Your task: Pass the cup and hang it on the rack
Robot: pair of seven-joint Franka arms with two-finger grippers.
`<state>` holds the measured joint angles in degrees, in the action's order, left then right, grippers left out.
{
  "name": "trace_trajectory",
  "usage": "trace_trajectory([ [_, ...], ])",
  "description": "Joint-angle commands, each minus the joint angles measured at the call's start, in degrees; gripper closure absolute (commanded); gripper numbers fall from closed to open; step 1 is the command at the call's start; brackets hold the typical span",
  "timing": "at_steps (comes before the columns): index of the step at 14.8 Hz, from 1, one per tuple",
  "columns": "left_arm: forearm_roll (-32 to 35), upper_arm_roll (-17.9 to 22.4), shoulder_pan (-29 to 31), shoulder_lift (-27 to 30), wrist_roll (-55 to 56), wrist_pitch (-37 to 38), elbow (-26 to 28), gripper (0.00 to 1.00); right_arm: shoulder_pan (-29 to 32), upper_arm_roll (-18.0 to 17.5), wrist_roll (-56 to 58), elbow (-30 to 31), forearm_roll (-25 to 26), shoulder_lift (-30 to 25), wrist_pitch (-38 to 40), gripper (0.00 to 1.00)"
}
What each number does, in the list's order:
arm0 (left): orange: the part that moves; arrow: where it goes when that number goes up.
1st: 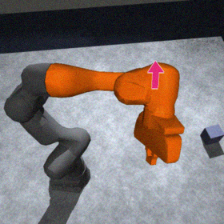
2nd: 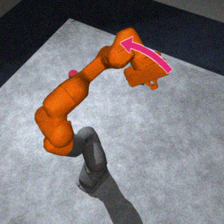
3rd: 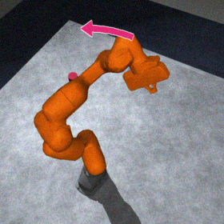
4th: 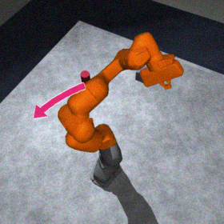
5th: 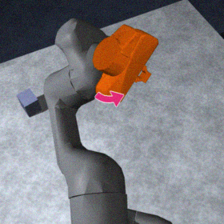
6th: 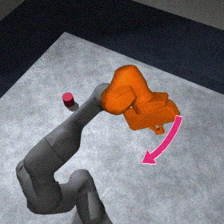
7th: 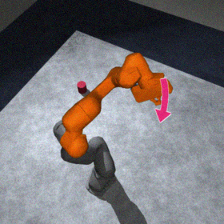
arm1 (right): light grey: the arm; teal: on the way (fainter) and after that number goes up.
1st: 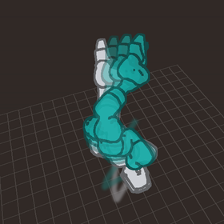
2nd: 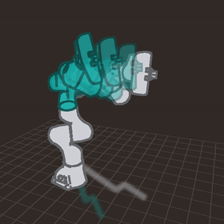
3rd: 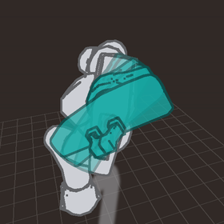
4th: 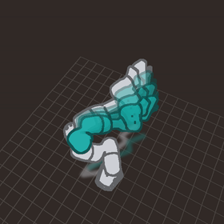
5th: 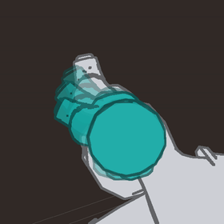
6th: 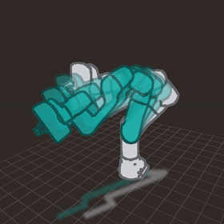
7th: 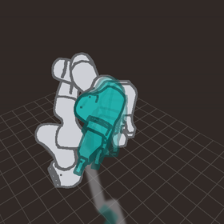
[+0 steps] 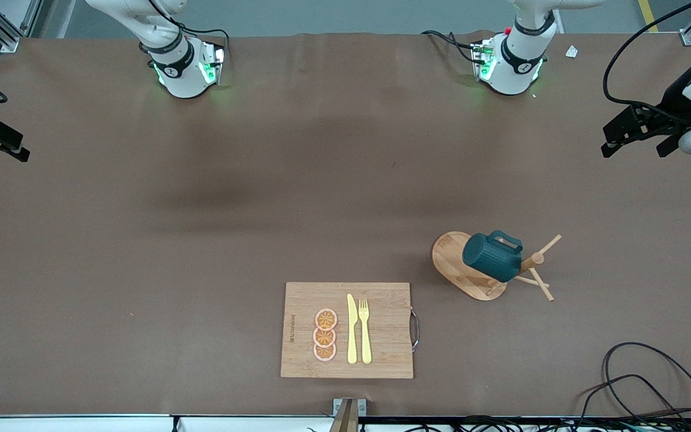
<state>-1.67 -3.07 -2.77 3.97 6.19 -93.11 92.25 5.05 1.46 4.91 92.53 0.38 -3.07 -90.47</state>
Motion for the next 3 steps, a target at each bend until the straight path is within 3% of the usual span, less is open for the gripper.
trace_trajectory([
  [1,0.00,0.08,0.31,0.70,-0.92,-0.84,0.83,0.00,0.40,-0.41,0.54,-0.51,0.67,0.08,0.56,0.00],
  [3,0.18,0.08,0.31,-0.18,-1.62,-0.76,-1.19,0.00,0.40,-0.32,0.54,-0.51,0.67,0.09,0.47,0.00],
])
